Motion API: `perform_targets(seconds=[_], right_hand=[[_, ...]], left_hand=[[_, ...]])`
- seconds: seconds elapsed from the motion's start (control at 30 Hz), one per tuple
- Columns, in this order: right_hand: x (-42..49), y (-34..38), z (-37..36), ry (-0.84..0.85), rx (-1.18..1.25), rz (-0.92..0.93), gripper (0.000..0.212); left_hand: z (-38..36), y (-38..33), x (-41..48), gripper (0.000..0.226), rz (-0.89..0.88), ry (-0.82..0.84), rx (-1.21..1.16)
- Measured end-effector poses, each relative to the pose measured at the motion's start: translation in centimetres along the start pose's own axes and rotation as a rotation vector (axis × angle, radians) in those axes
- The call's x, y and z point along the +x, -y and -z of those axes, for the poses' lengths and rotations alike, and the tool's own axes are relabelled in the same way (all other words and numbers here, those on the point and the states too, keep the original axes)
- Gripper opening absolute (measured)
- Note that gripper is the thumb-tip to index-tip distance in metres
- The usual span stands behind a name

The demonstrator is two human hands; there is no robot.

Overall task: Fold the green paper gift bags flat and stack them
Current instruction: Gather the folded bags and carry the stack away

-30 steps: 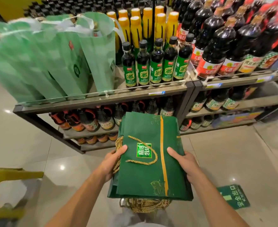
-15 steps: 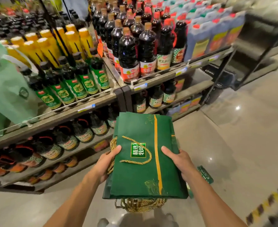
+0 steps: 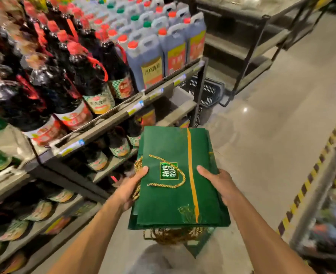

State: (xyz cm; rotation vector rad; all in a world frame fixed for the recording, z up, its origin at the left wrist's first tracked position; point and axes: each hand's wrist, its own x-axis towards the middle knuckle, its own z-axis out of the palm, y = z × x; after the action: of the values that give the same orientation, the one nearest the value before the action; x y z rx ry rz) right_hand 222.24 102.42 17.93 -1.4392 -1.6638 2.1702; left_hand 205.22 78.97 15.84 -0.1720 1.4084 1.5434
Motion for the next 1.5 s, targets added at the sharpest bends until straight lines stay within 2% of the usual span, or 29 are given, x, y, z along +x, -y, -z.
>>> perform_targets(seconds=[0.1,0.2,0.3,0.4,0.47,0.57,0.67,0.73,0.83,1.0,1.03,1.1,1.17,1.23,1.33,1.43,1.5], right_hand=[[5.6,4.1,2.8,-0.015,0.018,0.01,0.032],[11.6,8.3,5.5,0.008,0.014,-0.007,0.034],[18.8,12.2,7.9,0.054,-0.023,-0.031,0.036],[27.2,15.9,10.2,0.118,-0.102,-0.045,0.039],[33.0,18.2,11.5,0.179,-0.154,-0.074,0.032],[41.1,20.8,12.7,0.256,-0.245,-0.101,0.027],[47.8,21.7,13.0,0.32,-0.338,-0.12,0.046],[51.7,21.8,12.4,0.358,-0.367,-0.133,0.049],[56.9,21.2,10.6,0.408,-0.395,-0.115,0.046],[65.4,21.2,5.5,0.434,-0.462,-0.035,0.059],[67.1,21.4,4.2,0.424,-0.487,-0.014,0.072],[70.9,21.7,1.3,0.391,-0.533,0.032,0.112],[74.7,21.5,-1.2,0.385,-0.542,0.102,0.128],[75.8,21.9,-3.4,0.384,-0.556,0.138,0.131],[77.9,21.4,-5.5,0.336,-0.575,0.208,0.12],[79.7,20.1,-6.1,0.299,-0.549,0.21,0.135],[80.5,19.7,-6.0,0.296,-0.548,0.226,0.123]], left_hand=[[-3.8,-3.5,5.7,0.061,0.012,0.03,0.016],[-7.6,-6.4,11.0,0.058,0.025,0.004,-0.012],[-10.9,-8.5,16.8,0.059,0.032,-0.057,-0.072],[-14.5,-9.4,23.3,0.047,-0.002,-0.151,-0.172],[-16.7,-9.4,27.4,0.046,0.004,-0.245,-0.223],[-19.0,-9.0,32.9,0.063,0.01,-0.312,-0.293],[-20.4,-8.6,37.3,0.097,0.015,-0.362,-0.316],[-20.4,-8.2,40.0,0.096,-0.002,-0.407,-0.364],[-19.6,-8.3,44.1,0.068,-0.006,-0.458,-0.427],[-15.8,-11.4,50.9,0.041,-0.098,-0.463,-0.431],[-15.0,-12.2,52.2,0.04,-0.105,-0.467,-0.415],[-12.7,-13.7,55.2,0.041,-0.135,-0.493,-0.372],[-10.6,-15.0,57.9,0.041,-0.154,-0.503,-0.357],[-8.8,-15.9,60.1,0.04,-0.158,-0.533,-0.362],[-7.1,-16.3,63.1,0.04,-0.181,-0.568,-0.409],[-6.8,-16.3,64.5,0.04,-0.18,-0.565,-0.454],[-7.0,-16.1,64.4,0.045,-0.193,-0.553,-0.447]])
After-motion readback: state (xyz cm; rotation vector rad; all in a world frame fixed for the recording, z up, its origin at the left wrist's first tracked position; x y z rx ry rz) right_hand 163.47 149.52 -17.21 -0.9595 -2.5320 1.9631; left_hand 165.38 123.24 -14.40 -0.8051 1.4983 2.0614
